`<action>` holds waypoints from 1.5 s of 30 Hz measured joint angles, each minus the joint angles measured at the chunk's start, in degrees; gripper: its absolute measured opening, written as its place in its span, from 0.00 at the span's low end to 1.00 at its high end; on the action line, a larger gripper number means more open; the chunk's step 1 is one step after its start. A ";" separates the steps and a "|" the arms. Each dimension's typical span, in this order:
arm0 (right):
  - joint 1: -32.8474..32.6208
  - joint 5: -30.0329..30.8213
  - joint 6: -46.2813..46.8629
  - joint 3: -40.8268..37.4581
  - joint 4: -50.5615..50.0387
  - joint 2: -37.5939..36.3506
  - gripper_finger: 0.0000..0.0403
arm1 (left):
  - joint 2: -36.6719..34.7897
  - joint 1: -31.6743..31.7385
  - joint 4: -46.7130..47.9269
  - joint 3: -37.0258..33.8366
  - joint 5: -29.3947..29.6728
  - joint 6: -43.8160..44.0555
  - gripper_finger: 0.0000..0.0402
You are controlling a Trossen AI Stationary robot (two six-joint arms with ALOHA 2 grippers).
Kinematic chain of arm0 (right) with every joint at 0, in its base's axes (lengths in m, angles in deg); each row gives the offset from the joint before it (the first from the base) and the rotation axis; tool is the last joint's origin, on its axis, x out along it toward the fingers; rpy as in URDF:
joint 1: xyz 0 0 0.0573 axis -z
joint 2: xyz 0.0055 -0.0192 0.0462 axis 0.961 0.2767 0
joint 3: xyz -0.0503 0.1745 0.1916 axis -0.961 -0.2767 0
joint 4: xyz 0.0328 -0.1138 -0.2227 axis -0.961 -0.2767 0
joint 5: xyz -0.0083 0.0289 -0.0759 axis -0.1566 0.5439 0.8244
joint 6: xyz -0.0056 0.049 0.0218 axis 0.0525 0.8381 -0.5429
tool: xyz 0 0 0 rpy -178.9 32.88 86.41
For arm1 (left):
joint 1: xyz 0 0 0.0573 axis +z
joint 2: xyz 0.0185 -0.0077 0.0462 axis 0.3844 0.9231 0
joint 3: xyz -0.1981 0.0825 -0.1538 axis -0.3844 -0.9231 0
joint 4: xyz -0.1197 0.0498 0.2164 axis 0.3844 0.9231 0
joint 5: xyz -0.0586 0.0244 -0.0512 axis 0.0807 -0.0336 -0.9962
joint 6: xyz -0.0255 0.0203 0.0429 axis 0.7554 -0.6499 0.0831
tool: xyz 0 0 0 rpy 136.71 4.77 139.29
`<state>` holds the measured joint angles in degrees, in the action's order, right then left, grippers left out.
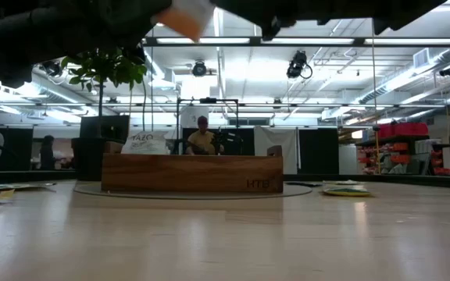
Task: Pick & Place Tea
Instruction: Put the right orange tea bag into the left compartment of the wooden organizer
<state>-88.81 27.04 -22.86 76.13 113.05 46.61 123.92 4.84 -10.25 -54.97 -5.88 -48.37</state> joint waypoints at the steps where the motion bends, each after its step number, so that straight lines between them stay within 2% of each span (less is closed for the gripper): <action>1: -0.20 0.75 0.43 -0.02 -1.71 -0.27 0.01 | 0.00 -0.28 -0.10 0.00 0.07 0.02 0.12; 5: -0.69 2.52 2.46 -0.07 -8.29 -2.21 0.00 | 0.00 -1.74 1.49 -0.04 0.32 -0.32 0.18; 13: -0.54 6.38 9.18 -0.04 -19.28 -2.91 0.00 | -0.17 -1.63 6.55 -0.07 5.50 -0.37 0.27; 17: -0.96 6.22 9.73 -0.04 -19.55 -2.04 0.00 | -0.17 -1.39 9.27 0.19 10.03 -1.26 0.32; 20: -1.07 6.06 9.72 0.19 -20.53 -1.88 0.00 | -0.19 -0.12 12.14 1.60 11.15 0.61 0.37; 23: -0.90 6.57 8.84 0.31 -19.81 -1.86 0.00 | -0.21 1.07 17.32 3.91 10.13 2.61 0.41; 28: -0.42 6.80 9.43 0.33 -21.27 -1.86 0.00 | -0.19 1.37 23.00 6.80 2.90 2.80 0.45; 37: -0.59 7.27 10.39 0.33 -24.37 -1.86 0.00 | -2.18 0.13 27.33 6.91 3.20 3.41 0.46; 45: -0.59 6.70 10.25 0.37 -22.78 -1.86 0.00 | -2.27 3.57 27.67 7.58 3.71 6.07 0.45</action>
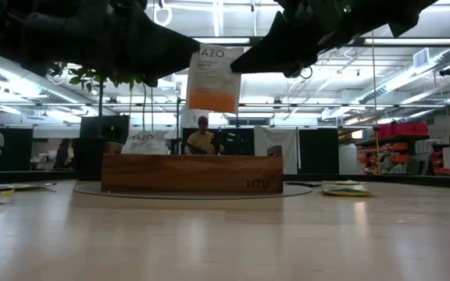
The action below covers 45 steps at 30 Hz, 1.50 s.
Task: Pick & Place Tea
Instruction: Put the right orange tea bag into the left compartment of the wooden organizer
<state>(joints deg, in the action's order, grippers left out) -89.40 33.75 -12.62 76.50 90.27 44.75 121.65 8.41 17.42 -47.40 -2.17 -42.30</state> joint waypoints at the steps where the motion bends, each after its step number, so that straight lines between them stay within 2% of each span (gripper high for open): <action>1: 0.00 -0.02 -0.07 0.00 -0.04 0.00 0.00 | 0.00 0.45 0.06 0.01 0.04 0.16 0.44; 5: 0.00 -0.37 0.08 0.00 -0.07 0.00 0.00 | 0.00 1.95 1.45 0.01 0.04 0.60 0.35; 11: 0.21 -0.37 -0.47 0.00 0.27 0.00 0.00 | 0.02 2.45 3.77 0.01 -0.62 2.77 0.05; 12: 0.31 -0.41 -0.45 0.00 0.35 0.00 0.00 | 0.02 2.43 3.77 0.01 -0.62 2.74 0.03; 21: 0.31 -0.42 -0.37 0.00 0.96 0.00 0.13 | 0.02 2.36 2.00 0.01 -3.54 2.90 0.01; 26: 0.31 -0.39 -0.77 0.00 0.78 0.00 0.17 | 0.02 2.34 1.86 -0.08 -3.73 3.48 0.00; 31: -0.48 -0.29 -2.98 0.00 0.02 -0.24 0.22 | 0.02 2.00 4.85 -0.14 -3.45 6.27 0.00; 35: -1.20 -0.17 -3.57 -0.01 -0.53 -1.46 0.28 | 0.04 -0.56 5.46 -0.19 0.16 6.45 0.00; 37: -1.34 0.95 -3.82 -0.02 -2.53 -2.57 0.31 | 0.07 -2.44 1.79 -1.35 2.09 6.34 0.00; 42: -1.61 1.75 -4.01 -1.43 -3.14 -5.86 0.33 | 0.01 -6.18 -20.02 -9.49 3.48 3.65 0.00; 45: -1.66 1.73 -3.56 -3.57 -3.10 -8.50 0.33 | 0.02 -6.82 -26.64 -15.00 6.40 3.30 0.00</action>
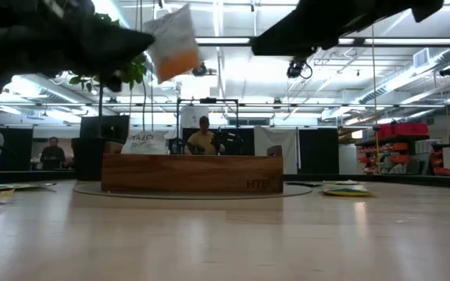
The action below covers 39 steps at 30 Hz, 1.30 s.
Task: Pick & Place Tea
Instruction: Put the right orange tea bag into the left compartment of the wooden organizer
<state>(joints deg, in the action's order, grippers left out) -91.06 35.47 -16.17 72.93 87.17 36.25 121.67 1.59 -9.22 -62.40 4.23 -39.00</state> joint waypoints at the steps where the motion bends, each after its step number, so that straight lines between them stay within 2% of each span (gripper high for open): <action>1: 0.00 0.00 0.42 -0.80 0.28 -0.93 0.33 | -0.02 -0.02 -1.17 -1.40 1.05 0.04 0.00; 9: 0.02 3.08 5.05 -9.09 5.86 -5.29 0.33 | 0.00 0.66 -2.15 -8.30 14.67 1.16 0.00; 14: 0.02 5.43 5.97 -11.09 6.81 -5.33 0.33 | -0.02 2.19 2.01 -8.70 15.23 5.56 0.00; 27: 0.04 5.57 6.04 -11.31 6.43 -5.33 0.33 | 0.04 2.54 13.53 -8.77 16.93 22.07 0.00; 32: 0.04 5.57 6.08 -11.31 6.20 -5.33 0.33 | 0.04 1.77 13.51 -8.77 17.52 23.55 0.00; 35: 0.04 5.57 6.08 -11.31 6.07 -5.33 0.33 | -0.28 0.36 12.39 -8.77 19.97 20.83 0.00; 39: 0.04 5.55 6.10 -11.31 6.05 -5.33 0.33 | -0.31 -0.55 12.49 -8.77 21.32 22.08 0.00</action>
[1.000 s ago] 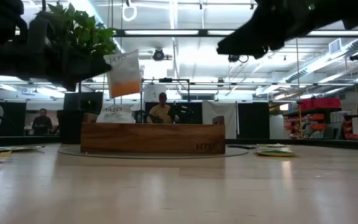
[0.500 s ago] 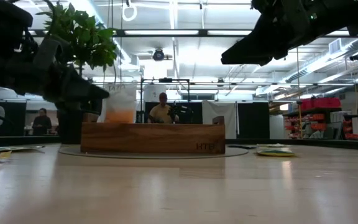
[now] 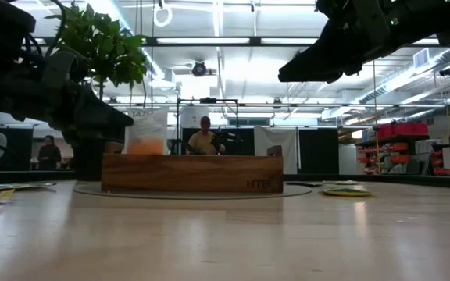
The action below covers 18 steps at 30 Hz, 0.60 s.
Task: Pick & Place Tea
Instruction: Put the right orange tea bag into the left compartment of the wooden organizer
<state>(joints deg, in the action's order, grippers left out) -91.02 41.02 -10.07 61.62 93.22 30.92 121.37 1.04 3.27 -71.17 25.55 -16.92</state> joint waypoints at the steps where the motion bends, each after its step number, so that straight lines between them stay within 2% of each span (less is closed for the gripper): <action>1: 0.00 0.00 0.00 0.00 0.00 0.00 0.33 | 0.00 -0.36 0.10 -0.02 0.10 0.03 0.00; 8: 0.00 0.00 0.59 0.00 -0.46 0.00 0.33 | -0.02 -1.57 5.94 -0.02 2.91 4.32 0.00; 18: -0.02 0.00 0.78 0.00 -0.39 0.00 0.33 | 0.00 -1.55 7.09 0.00 -1.69 4.57 0.02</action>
<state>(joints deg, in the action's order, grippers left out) -91.04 41.02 -9.29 61.62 92.83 30.92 121.37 -0.50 10.36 -71.17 23.85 -12.35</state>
